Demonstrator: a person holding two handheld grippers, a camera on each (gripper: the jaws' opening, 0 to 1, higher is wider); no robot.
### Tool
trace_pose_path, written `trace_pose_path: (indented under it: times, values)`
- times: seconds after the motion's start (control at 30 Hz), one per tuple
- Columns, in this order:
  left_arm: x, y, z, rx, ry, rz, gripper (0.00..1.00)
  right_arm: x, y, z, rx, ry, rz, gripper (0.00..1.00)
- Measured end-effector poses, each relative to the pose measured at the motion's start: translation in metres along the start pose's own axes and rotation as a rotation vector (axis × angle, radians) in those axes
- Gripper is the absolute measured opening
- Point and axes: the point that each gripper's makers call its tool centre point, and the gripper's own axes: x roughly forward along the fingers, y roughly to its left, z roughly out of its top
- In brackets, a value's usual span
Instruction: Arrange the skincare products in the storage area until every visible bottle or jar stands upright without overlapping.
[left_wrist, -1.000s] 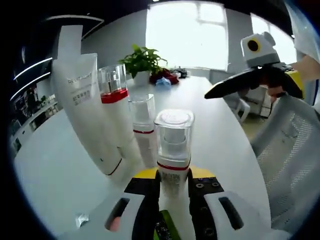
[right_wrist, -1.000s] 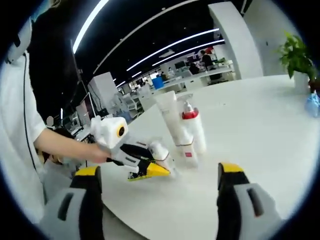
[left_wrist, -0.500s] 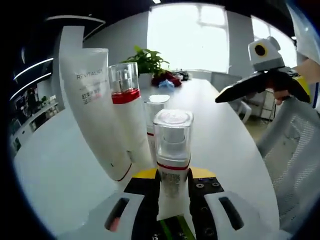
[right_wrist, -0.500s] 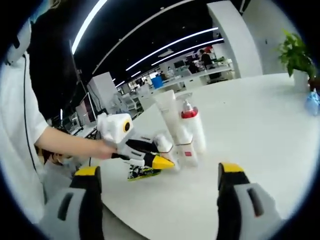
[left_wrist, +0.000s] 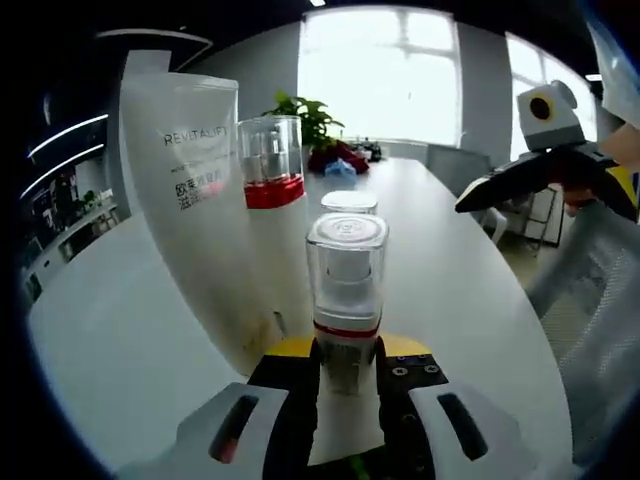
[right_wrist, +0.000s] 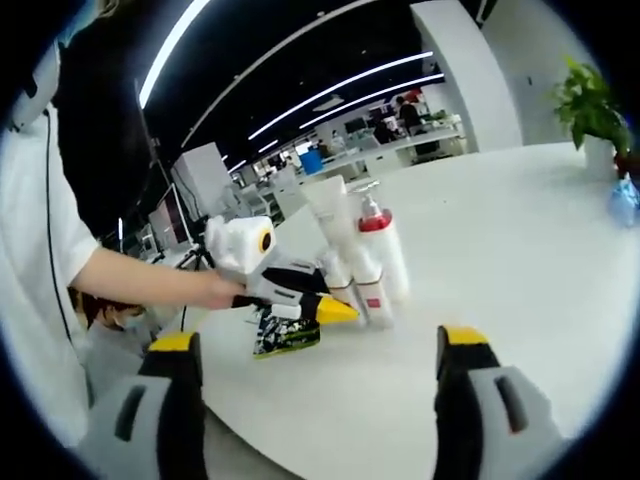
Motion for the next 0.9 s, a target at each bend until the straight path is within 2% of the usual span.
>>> trace_pose_path:
  times: [0.77, 0.9]
  values:
    - [0.006, 0.003, -0.006, -0.01, 0.046, -0.017, 0.18, -0.001, 0.0, 0.0, 0.002, -0.001, -0.002, 0.98]
    - [0.004, 0.002, -0.012, -0.025, 0.065, -0.016, 0.22, -0.002, 0.0, 0.002, -0.003, -0.004, -0.004, 0.98]
